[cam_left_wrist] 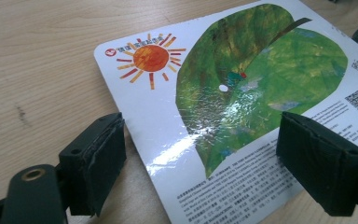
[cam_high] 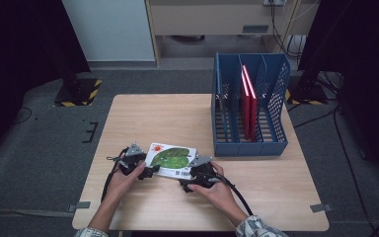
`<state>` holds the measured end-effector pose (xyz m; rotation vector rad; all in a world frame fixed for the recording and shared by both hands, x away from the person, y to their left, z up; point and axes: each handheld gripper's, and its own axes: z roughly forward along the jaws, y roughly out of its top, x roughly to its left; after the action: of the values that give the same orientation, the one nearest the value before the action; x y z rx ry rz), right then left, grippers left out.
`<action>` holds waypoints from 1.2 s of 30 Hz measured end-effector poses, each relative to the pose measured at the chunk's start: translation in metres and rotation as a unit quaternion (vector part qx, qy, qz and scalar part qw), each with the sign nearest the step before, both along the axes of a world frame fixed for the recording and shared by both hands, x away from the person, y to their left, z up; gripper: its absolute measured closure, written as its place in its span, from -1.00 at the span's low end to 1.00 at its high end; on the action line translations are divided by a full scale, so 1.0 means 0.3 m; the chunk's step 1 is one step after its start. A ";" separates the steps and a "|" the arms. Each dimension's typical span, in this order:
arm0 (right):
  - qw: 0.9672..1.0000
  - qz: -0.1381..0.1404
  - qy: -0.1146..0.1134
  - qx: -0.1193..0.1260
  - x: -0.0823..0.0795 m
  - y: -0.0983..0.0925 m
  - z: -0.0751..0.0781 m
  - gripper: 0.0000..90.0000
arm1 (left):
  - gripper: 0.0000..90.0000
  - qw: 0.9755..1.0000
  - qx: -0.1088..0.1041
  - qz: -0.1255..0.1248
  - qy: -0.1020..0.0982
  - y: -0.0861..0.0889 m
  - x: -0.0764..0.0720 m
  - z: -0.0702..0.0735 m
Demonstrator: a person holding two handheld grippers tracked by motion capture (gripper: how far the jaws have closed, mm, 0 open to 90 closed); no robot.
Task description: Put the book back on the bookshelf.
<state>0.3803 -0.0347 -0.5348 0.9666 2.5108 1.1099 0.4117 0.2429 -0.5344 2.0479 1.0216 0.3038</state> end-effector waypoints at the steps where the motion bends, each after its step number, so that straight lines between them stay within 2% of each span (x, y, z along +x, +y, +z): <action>1: 1.000 0.002 0.001 -0.001 0.002 -0.001 -0.001 -0.66 | -0.67 1.000 -0.002 0.000 0.002 0.000 -0.001 -0.001; 5: 1.000 0.008 -0.006 -0.007 0.007 -0.003 -0.004 -0.66 | -0.65 1.000 -0.004 0.001 0.007 0.003 -0.003 -0.001; 11: 1.000 0.003 0.001 -0.003 0.008 -0.021 0.003 -0.56 | -0.62 1.000 0.006 -0.008 0.015 -0.006 -0.021 0.008; 16: 1.000 0.007 0.009 0.000 -0.005 -0.045 0.007 -0.56 | -0.58 1.000 0.010 -0.016 0.018 -0.021 -0.074 0.014; 18: 1.000 0.011 0.011 -0.001 -0.021 -0.058 0.008 -0.55 | -0.57 0.999 0.018 -0.030 0.018 -0.029 -0.098 0.019; 25: 0.999 0.025 0.019 -0.009 -0.093 -0.115 0.017 -0.53 | -0.56 0.998 0.026 -0.049 0.023 -0.073 -0.170 0.026; 28: 0.999 0.033 0.021 -0.013 -0.108 -0.134 0.020 -0.53 | -0.55 0.998 0.032 -0.055 0.021 -0.085 -0.195 0.029; 33: 0.999 0.034 0.024 -0.005 -0.100 -0.143 0.017 -0.57 | -0.58 0.997 0.030 -0.066 0.017 -0.085 -0.215 0.025; 36: 0.999 0.034 0.022 -0.003 -0.097 -0.143 0.015 -0.59 | -0.71 0.996 0.040 -0.073 0.018 -0.096 -0.210 0.024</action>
<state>0.3512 -0.0776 -0.5304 0.9196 2.5995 1.1112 0.3487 0.2140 -0.5273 2.1936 0.8890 0.2360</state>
